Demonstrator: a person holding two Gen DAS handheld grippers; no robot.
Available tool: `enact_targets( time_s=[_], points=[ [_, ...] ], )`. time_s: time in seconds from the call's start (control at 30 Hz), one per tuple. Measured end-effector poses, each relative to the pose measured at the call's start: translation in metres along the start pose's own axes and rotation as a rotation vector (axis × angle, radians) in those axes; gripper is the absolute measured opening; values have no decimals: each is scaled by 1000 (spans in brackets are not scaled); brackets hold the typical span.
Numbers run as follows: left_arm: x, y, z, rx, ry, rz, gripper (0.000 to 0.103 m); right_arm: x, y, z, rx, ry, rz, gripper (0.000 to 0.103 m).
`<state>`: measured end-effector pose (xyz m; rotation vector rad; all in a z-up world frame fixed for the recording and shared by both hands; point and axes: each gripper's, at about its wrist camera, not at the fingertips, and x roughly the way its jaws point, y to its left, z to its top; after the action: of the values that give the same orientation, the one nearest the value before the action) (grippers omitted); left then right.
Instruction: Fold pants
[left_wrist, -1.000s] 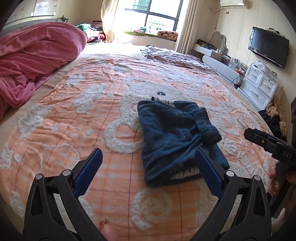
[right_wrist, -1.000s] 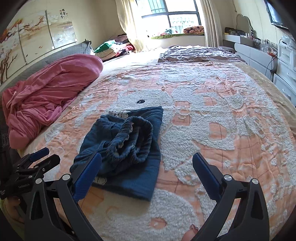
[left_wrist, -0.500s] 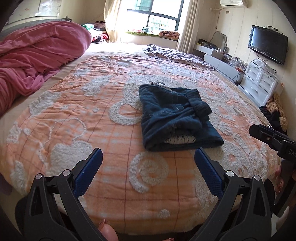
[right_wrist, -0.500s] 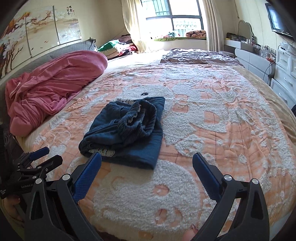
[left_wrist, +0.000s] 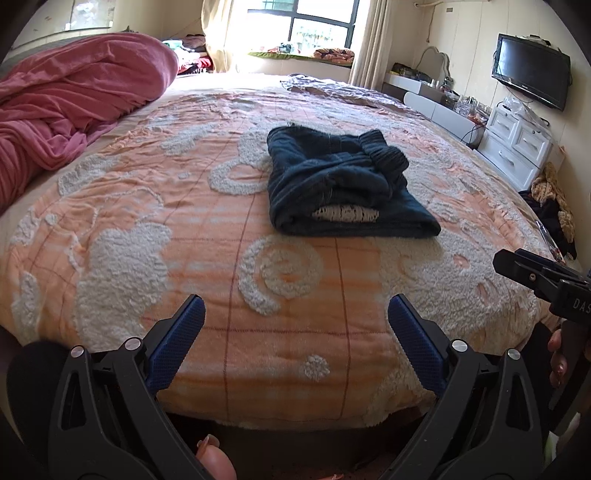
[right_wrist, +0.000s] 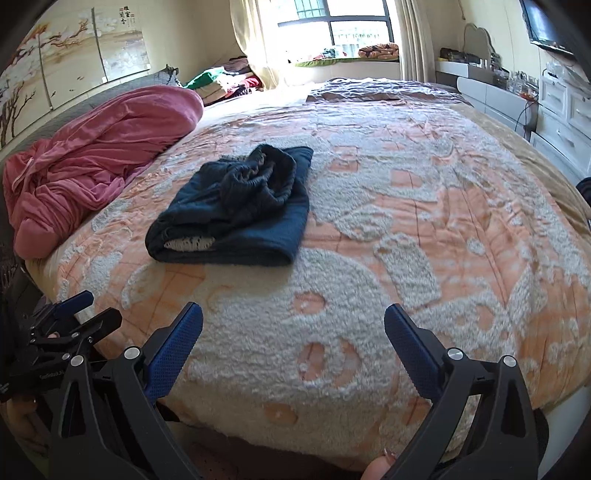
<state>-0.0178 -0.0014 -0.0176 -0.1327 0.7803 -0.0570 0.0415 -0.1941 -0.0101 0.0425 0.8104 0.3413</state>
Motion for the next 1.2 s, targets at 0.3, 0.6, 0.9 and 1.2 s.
enact_targets(
  time_s=[0.3, 0.6, 0.9, 1.2],
  points=[
    [4, 2, -3, -12, 15, 16, 93, 1, 2, -8, -10, 17, -1, 98],
    [4, 4, -3, -15, 18, 27, 93, -1, -1, -7, 7, 15, -4, 98],
    [2, 4, -2, -15, 20, 34, 93, -2, -1, -7, 2, 14, -8, 98],
    [1, 6, -1, -20, 21, 40, 93, -1, 2, -7, -9, 19, -8, 98]
  ],
)
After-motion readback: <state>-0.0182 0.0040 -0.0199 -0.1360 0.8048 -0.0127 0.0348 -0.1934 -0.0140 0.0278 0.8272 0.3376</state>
